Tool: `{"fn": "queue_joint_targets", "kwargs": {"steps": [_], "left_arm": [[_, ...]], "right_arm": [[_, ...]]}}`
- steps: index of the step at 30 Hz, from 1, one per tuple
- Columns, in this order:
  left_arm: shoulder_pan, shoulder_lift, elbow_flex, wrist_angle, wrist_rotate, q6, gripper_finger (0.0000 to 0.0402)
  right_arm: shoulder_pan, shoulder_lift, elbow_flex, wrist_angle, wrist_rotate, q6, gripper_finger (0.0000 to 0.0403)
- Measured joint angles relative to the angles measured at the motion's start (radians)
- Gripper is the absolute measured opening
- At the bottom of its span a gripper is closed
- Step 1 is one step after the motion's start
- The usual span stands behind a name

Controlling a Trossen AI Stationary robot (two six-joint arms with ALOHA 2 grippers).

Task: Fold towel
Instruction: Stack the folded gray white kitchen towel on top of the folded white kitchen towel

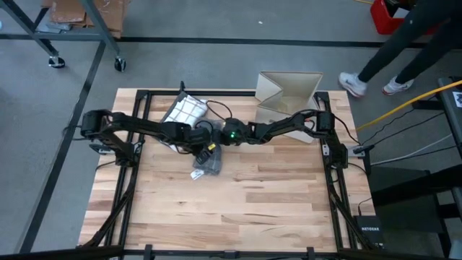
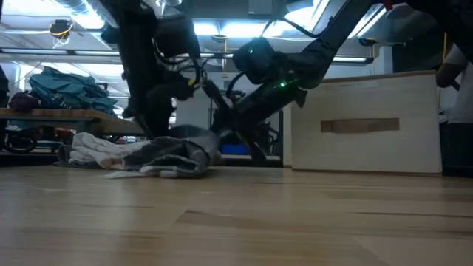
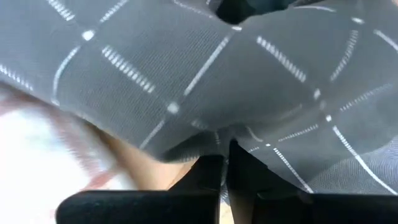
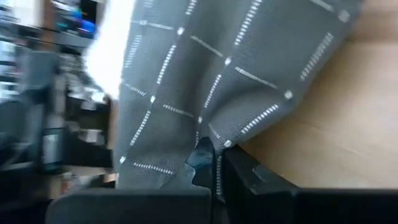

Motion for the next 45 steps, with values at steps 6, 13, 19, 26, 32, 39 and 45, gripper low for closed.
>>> {"fn": "queue_joint_targets", "kwargs": {"steps": [6, 13, 19, 26, 32, 39, 45], "left_arm": [[0.007, -0.121, 0.005, -0.094, -0.07, 0.001, 0.0001], [0.041, -0.272, 0.007, -0.141, -0.105, 0.002, 0.0], [0.111, -0.383, 0.008, -0.225, -0.11, 0.042, 0.0], [0.204, -0.491, 0.022, -0.373, -0.113, 0.107, 0.0], [0.277, -0.516, 0.125, -0.574, -0.113, 0.197, 0.0], [0.37, -0.513, 0.17, -0.668, -0.149, 0.34, 0.0], [0.459, -0.512, 0.144, -0.669, -0.191, 0.441, 0.0]], "right_arm": [[-0.001, -0.001, 0.001, 0.171, 0.028, 0.0, 0.0008], [-0.001, -0.003, 0.002, 0.356, 0.083, 0.028, 0.0007], [-0.002, -0.004, 0.112, 0.312, 0.151, 0.046, 0.0008], [-0.002, 0.038, 0.372, 0.109, 0.235, -0.028, 0.0007], [-0.002, 0.186, 0.615, 0.08, 0.237, -0.018, 0.0007], [0.012, 0.33, 0.837, -0.045, 0.269, 0.031, 0.0007], [0.018, 0.34, 0.844, -0.182, 0.365, 0.04, 0.0007]]}}
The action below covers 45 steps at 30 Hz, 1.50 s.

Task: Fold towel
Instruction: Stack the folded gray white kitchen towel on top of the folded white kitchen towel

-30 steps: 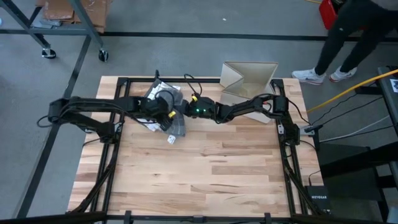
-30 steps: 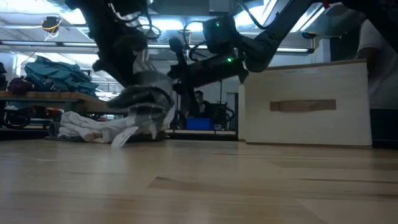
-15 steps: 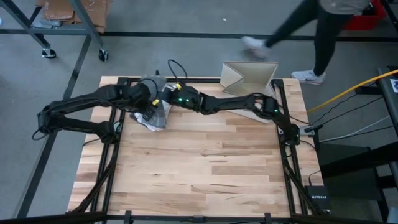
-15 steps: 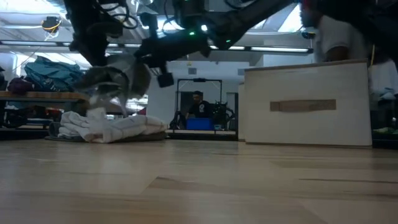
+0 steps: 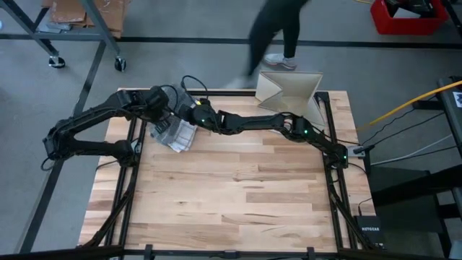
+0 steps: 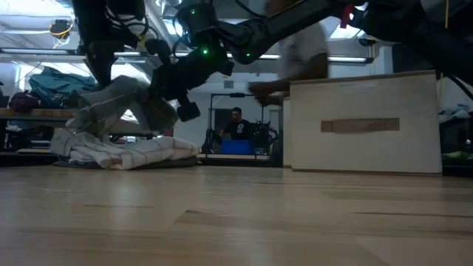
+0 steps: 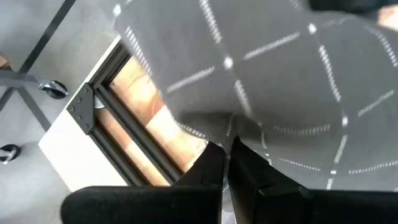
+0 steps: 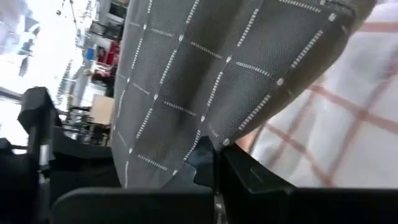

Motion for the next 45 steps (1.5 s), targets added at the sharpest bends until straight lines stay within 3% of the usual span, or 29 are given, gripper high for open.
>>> {"fn": "queue_joint_targets", "kwargs": {"steps": [13, 19, 27, 35, 40, 45], "left_arm": [[0.051, 0.09, -0.147, 0.118, 0.043, 0.038, 0.0], [0.051, 0.146, -0.192, 0.301, 0.045, 0.059, 0.0], [0.055, 0.234, -0.23, 0.428, 0.044, 0.064, 0.0003], [0.063, 0.312, -0.236, 0.454, 0.033, 0.059, 0.0042], [0.069, 0.325, -0.236, 0.457, 0.019, 0.02, 0.0084], [0.069, 0.299, -0.236, 0.456, 0.017, -0.052, 0.0102]], "right_arm": [[-0.008, 0.0, 0.001, -0.171, 0.028, 0.026, 0.0007], [-0.01, 0.0, 0.001, -0.289, 0.088, 0.017, 0.0007], [-0.057, 0.0, 0.001, -0.346, 0.093, 0.011, 0.0049], [-0.102, 0.0, 0.001, -0.368, -0.07, -0.121, 0.0093], [-0.107, 0.0, 0.001, -0.436, -0.076, -0.15, 0.0124], [-0.108, 0.0, 0.0, -0.543, -0.056, -0.153, 0.0127]]}}
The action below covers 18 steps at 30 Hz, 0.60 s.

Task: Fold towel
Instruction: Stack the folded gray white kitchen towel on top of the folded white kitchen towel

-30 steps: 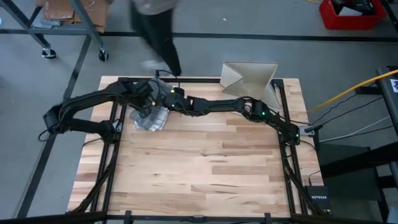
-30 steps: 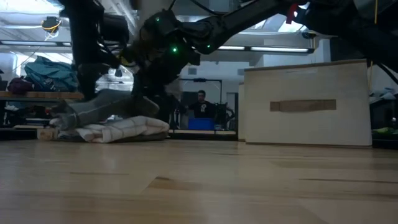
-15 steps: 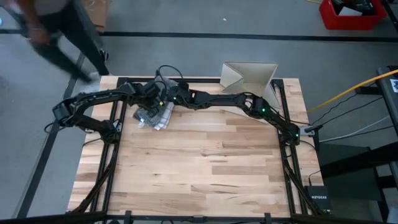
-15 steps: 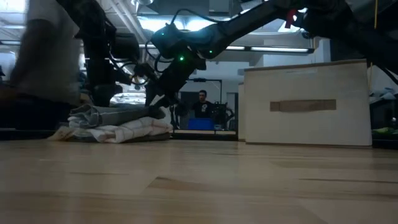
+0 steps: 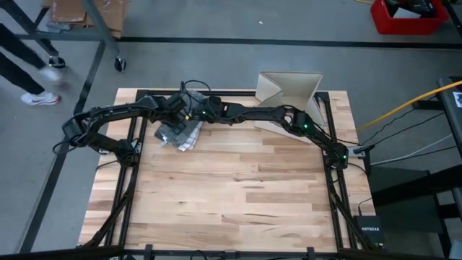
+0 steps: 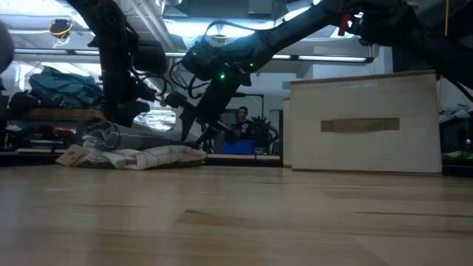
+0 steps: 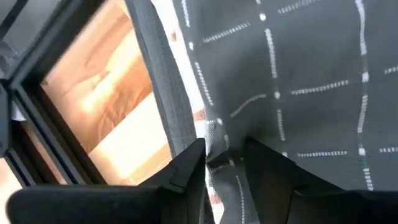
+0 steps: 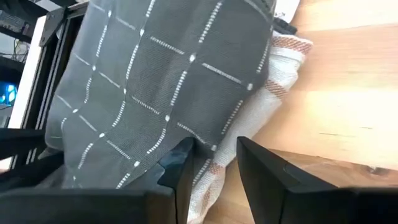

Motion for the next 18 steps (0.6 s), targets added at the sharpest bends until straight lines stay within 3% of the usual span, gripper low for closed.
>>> {"fn": "queue_joint_targets", "kwargs": {"steps": [14, 18], "left_arm": [[0.0, -0.238, 0.0, 0.001, 0.0, -0.015, 0.0086], [-0.01, -0.293, 0.0, -0.014, 0.086, -0.066, 0.0085]], "right_arm": [[0.002, -0.066, 0.0, 0.023, 0.13, -0.014, 0.0066], [0.002, -0.082, 0.0, 0.098, 0.097, -0.083, 0.0057]]}}
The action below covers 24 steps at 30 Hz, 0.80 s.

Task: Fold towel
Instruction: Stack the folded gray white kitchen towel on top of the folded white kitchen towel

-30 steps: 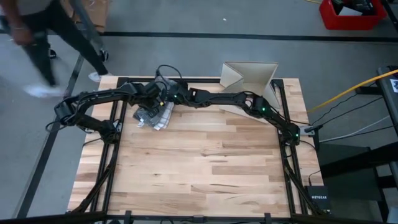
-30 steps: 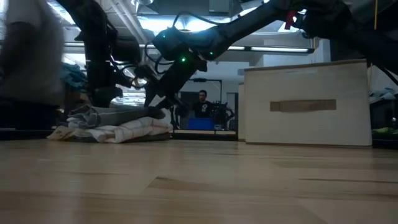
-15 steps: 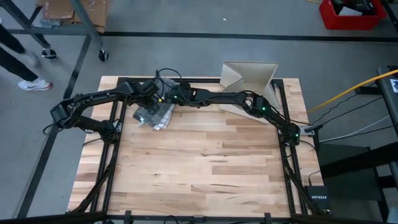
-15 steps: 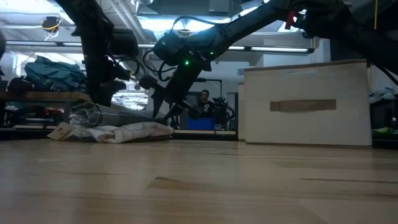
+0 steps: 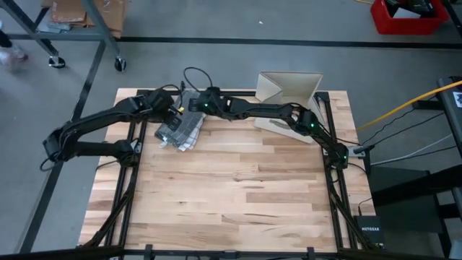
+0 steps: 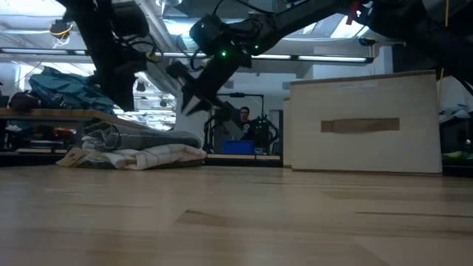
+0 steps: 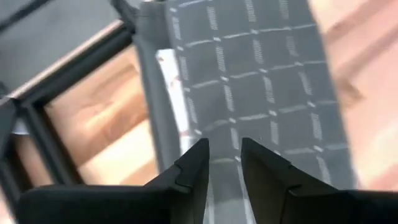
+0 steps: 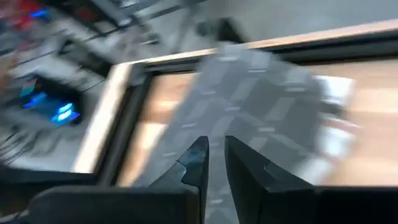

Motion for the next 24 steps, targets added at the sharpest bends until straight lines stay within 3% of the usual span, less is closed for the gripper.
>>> {"fn": "queue_joint_targets", "kwargs": {"steps": [7, 14, 24], "left_arm": [[-0.051, -0.014, 0.0, -0.049, 0.037, -0.018, 0.0052], [-0.134, 0.023, -0.005, -0.024, 0.04, -0.078, 0.0004], [-0.204, 0.057, -0.149, 0.151, 0.011, -0.195, 0.0002]], "right_arm": [[0.001, 0.012, 0.001, 0.162, -0.175, -0.117, 0.0036], [0.013, 0.034, 0.0, 0.147, -0.222, -0.12, 0.0006], [0.021, 0.089, -0.001, 0.16, -0.259, -0.091, 0.0006]]}}
